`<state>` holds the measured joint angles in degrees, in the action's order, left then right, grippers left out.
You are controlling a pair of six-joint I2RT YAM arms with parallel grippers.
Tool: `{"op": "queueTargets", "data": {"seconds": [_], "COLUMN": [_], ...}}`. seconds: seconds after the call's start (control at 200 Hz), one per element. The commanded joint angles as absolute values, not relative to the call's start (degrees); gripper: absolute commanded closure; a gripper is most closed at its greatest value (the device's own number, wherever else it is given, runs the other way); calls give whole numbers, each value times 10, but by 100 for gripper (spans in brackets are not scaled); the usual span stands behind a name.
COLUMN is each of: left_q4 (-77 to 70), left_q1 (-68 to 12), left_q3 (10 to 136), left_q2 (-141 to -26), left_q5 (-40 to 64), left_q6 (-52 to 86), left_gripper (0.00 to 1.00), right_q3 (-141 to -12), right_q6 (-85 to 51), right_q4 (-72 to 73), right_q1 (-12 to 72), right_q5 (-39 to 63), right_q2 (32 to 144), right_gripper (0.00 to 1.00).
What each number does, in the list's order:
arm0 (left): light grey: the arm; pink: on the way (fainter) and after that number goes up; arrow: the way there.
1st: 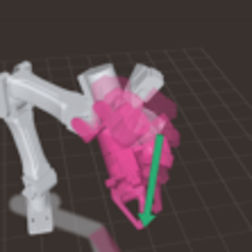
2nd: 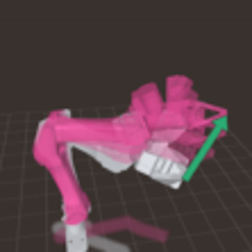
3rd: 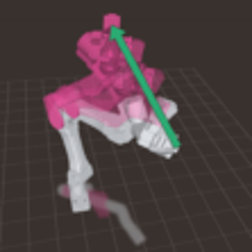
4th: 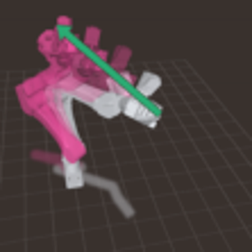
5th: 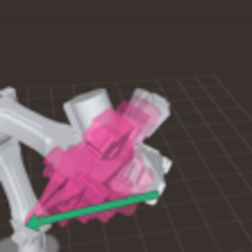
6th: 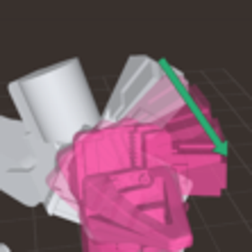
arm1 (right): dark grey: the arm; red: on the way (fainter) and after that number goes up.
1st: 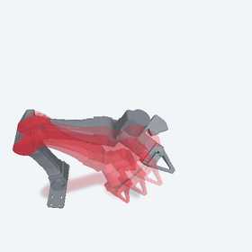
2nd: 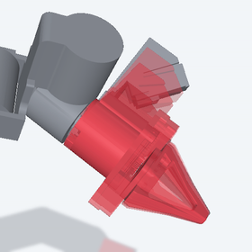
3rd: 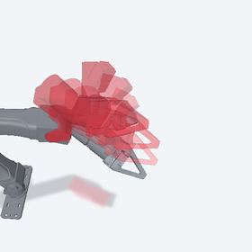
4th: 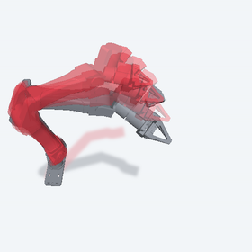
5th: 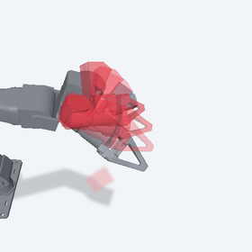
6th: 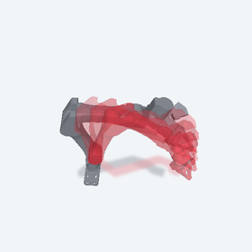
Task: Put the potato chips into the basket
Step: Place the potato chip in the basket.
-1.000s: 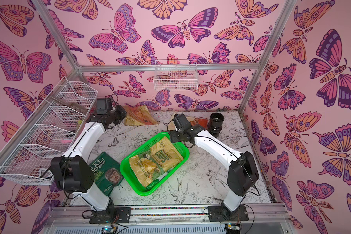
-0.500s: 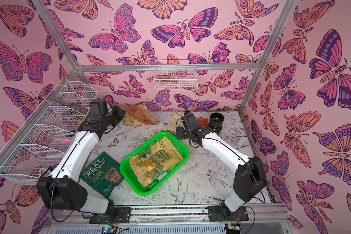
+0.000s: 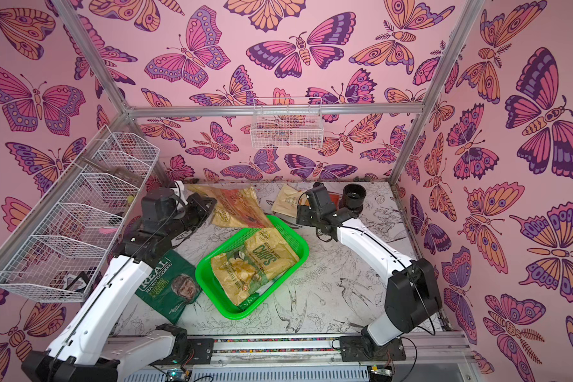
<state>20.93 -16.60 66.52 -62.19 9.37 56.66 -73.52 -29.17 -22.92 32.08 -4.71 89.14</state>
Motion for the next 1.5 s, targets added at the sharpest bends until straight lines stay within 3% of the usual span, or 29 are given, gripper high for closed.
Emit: {"op": "queueTargets", "data": {"seconds": [0.0,0.441,1.147,1.197,1.257,1.392,1.497], "left_q4": [182,160,167,179,203,275,321], "left_q1": [-201,-317,-406,-414,-423,-436,-436], "left_q3": [637,487,329,334,344,378,403], "left_q2": [-600,-525,-447,-439,-427,-390,-360], "left_q5": [81,-32,-145,-158,-177,-234,-280], "left_q6": [598,690,808,807,805,789,766], "left_gripper": [100,100,100,88,67,42,39], "right_q3": [-729,-711,-742,-752,-768,-811,-848], "right_q6": [-300,-303,-313,-302,-281,-218,-171], "right_q4": [-217,-210,-229,-239,-254,-279,-286], "right_q1": [309,289,292,302,321,390,452], "right_q5": [-57,-41,33,27,13,-13,-22], "right_q2": [876,877,938,941,946,966,995], "right_gripper": [31,31,33,34,34,33,33]}}
